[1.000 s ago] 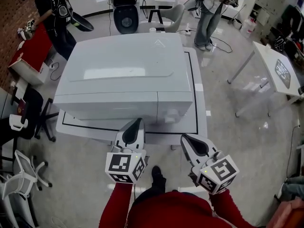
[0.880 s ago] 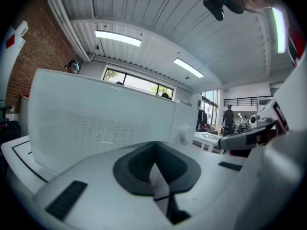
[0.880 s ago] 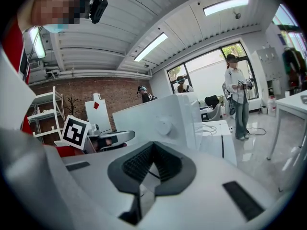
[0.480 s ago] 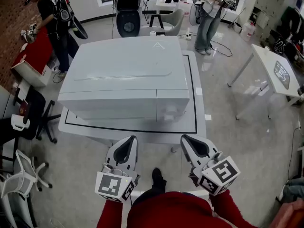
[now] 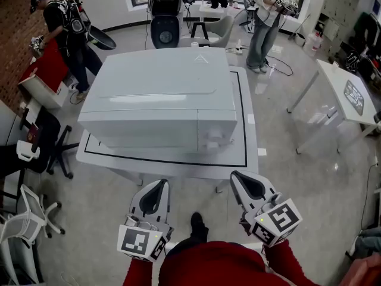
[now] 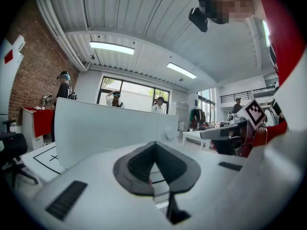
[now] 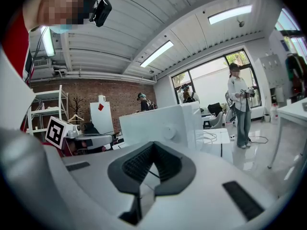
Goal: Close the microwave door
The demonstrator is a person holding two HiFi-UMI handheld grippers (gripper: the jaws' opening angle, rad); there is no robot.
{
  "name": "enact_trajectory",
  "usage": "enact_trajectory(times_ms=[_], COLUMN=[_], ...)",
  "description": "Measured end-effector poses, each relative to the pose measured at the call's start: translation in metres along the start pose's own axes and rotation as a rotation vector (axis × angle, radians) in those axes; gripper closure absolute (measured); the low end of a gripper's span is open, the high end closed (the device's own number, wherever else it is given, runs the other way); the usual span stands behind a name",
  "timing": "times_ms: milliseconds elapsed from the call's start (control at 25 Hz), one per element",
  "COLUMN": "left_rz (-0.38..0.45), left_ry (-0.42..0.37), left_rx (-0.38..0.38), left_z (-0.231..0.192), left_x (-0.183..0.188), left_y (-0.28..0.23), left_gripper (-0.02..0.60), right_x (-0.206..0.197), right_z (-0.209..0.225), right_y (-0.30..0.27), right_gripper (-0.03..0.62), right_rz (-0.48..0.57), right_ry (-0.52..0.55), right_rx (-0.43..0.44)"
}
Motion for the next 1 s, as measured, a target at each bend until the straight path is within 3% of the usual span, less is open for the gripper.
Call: enact_trajectory(times_ms=[1000], left_rz=[0.012], left_ry=[0.001], left_rx=[0.013], left_z=[0.0061], left_x=[0.0007], left_y=[0.0017], left_gripper=[0.571], right_x=[-0.0025], right_z=[-0.0010], right_y=[0.0036], right_gripper=[0.582], right_rz=[0.004], right_ry=[0.028], right_rx=[0.017])
Point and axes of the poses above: the fingertips, and each gripper's own axes: y backward along the fingers, z to its right, x out of its top, the point moved 9 cm from there along y, backward along the fingers, and after that the axes turned 10 degrees about -x, right-handed, at the moved point
